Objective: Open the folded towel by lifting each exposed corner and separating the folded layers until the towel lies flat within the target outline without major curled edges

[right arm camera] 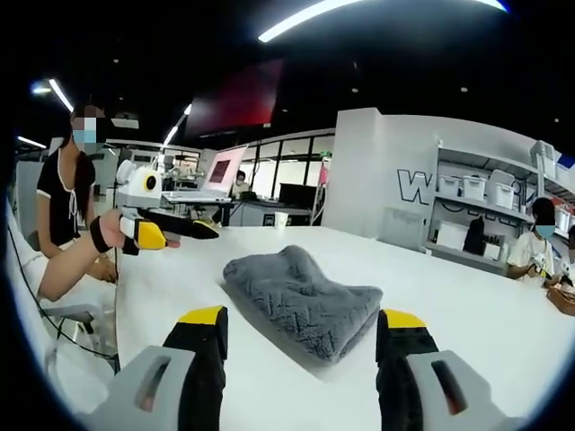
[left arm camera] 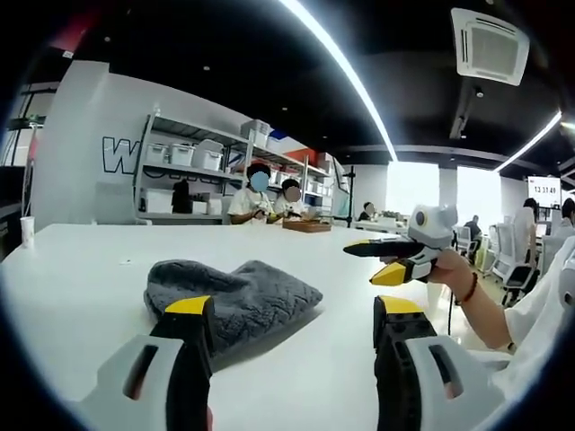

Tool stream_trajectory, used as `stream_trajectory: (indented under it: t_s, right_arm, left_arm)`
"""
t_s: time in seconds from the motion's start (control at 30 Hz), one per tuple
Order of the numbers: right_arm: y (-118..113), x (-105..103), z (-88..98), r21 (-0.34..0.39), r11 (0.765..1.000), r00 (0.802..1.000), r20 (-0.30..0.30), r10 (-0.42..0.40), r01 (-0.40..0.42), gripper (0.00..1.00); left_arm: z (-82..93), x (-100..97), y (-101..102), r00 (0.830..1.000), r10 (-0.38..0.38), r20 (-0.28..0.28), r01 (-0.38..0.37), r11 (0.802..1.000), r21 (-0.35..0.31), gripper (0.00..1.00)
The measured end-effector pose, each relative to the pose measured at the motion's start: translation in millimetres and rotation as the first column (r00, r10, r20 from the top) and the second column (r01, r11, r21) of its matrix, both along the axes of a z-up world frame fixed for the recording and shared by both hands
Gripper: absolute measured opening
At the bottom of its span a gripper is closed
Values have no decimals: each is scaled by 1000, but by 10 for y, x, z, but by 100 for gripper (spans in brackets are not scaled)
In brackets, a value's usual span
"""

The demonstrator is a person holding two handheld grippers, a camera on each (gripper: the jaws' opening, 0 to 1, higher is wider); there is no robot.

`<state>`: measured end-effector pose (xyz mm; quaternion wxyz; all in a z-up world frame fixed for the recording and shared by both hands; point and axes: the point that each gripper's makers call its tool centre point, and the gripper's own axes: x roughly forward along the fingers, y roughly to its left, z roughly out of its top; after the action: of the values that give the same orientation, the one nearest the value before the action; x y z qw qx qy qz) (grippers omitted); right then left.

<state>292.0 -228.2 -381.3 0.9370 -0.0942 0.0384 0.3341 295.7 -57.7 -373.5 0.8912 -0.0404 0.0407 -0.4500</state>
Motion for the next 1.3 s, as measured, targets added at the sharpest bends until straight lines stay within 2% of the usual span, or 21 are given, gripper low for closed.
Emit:
stream_trajectory:
  t_s: [0.1, 0.2, 0.3, 0.43, 0.5, 0.57, 0.7, 1.0, 1.3]
  right_arm:
    - [2, 29, 3, -10, 1000, 1000, 2, -4, 4, 64]
    - [0, 55, 1, -7, 1000, 1000, 0, -6, 6, 64]
    - [11, 69, -5, -3, 1000, 1000, -8, -4, 4, 64]
    - [14, 78, -11, -5, 1000, 1000, -12, -4, 4, 64]
    - [9, 86, 4, 11, 1000, 1000, -10, -5, 5, 64]
    - [4, 87, 11, 18, 1000, 1000, -12, -4, 4, 63]
    - [8, 102, 12, 13, 1000, 1000, -11, -6, 6, 63]
    - [0, 148, 11, 4, 1000, 1000, -15, -12, 12, 63]
    - [20, 184, -51, 7, 1000, 999, -29, -13, 13, 62]
  left_arm:
    - [2, 42, 11, 1000, 9, -7, -9, 1000, -3, 71]
    - [-25, 49, 2, 1000, 17, -6, -17, 1000, 26, 70]
    - [1, 35, -27, 1000, 6, -12, -6, 1000, 5, 70]
    - [0, 65, -28, 1000, 12, -16, -12, 1000, 15, 70]
    - [46, 52, -42, 1000, -3, -23, 2, 1000, -23, 70]
    - [59, 49, -44, 1000, -5, -26, 4, 999, -34, 70]
    - [24, 76, -66, 1000, 2, -21, -2, 1000, 2, 70]
    - [9, 116, -88, 1000, 2, -27, -2, 1000, 6, 70]
    - [46, 195, -48, 1000, 25, -4, -25, 1000, 2, 68]
